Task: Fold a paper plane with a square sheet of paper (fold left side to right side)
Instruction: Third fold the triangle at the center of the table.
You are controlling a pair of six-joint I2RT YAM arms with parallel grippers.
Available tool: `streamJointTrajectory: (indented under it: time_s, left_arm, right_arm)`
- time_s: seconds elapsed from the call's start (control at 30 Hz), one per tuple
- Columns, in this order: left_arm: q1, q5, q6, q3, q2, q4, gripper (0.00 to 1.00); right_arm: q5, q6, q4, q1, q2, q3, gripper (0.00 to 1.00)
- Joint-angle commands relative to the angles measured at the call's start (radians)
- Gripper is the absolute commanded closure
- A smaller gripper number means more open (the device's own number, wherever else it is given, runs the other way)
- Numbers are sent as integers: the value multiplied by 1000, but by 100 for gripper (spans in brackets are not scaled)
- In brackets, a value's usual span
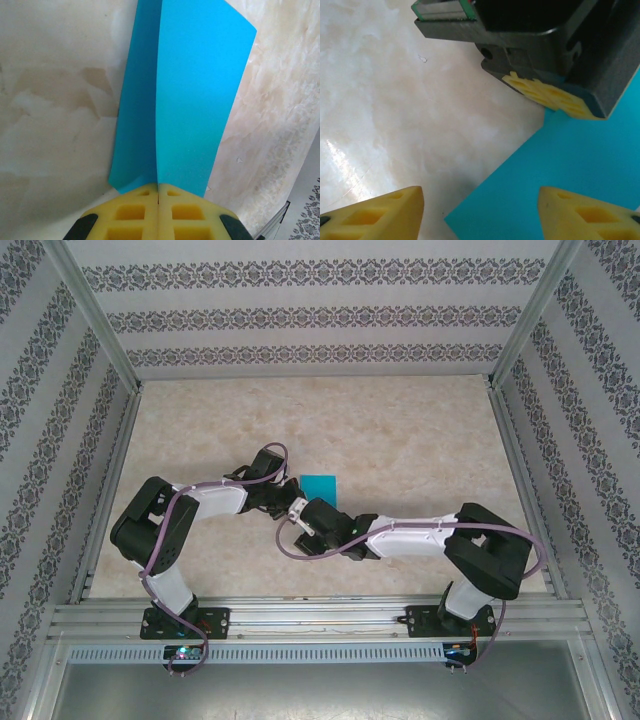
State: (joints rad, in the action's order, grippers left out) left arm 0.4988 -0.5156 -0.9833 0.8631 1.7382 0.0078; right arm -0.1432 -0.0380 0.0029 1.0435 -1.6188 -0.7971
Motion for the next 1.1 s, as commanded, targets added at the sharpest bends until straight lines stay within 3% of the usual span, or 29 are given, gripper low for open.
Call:
streamJointTrajectory:
  time_s: [0.0, 0.13, 0.3, 0.37, 0.5, 0.6, 0.67, 0.77, 0.83, 1.07]
  left_arm:
    - [15, 1, -20, 24, -13, -26, 100]
    - [15, 5, -18, 26, -11, -29, 100]
    - [14, 1, -13, 29, -8, -33, 100]
    - [12, 6, -1, 33, -11, -47, 96]
    - [-2, 2, 26, 30, -30, -79, 83]
    - [-31, -12, 47, 13, -66, -97, 63]
    - [-56, -14, 80, 8, -106, -135, 59]
    - [-104, -13, 128, 7, -162, -183, 58]
    - [-124, -40, 153, 16, -172, -184, 63]
    - [-90, -187, 197, 150, -2, -136, 80]
  right_arm:
    - [-33, 18, 12, 8, -19, -30, 46]
    - [-27, 13, 6, 7, -10, -19, 62]
    - [-9, -9, -3, -3, 6, 2, 91]
    - [13, -25, -3, -16, 18, 13, 100]
    - [90, -59, 7, -52, 43, 32, 100]
    - [175, -93, 34, -87, 61, 57, 100]
    - [235, -114, 52, -112, 69, 73, 100]
    - [320, -142, 75, -146, 73, 88, 100]
    - [370, -161, 89, -163, 71, 95, 100]
    - [483, -212, 135, -210, 54, 102, 100]
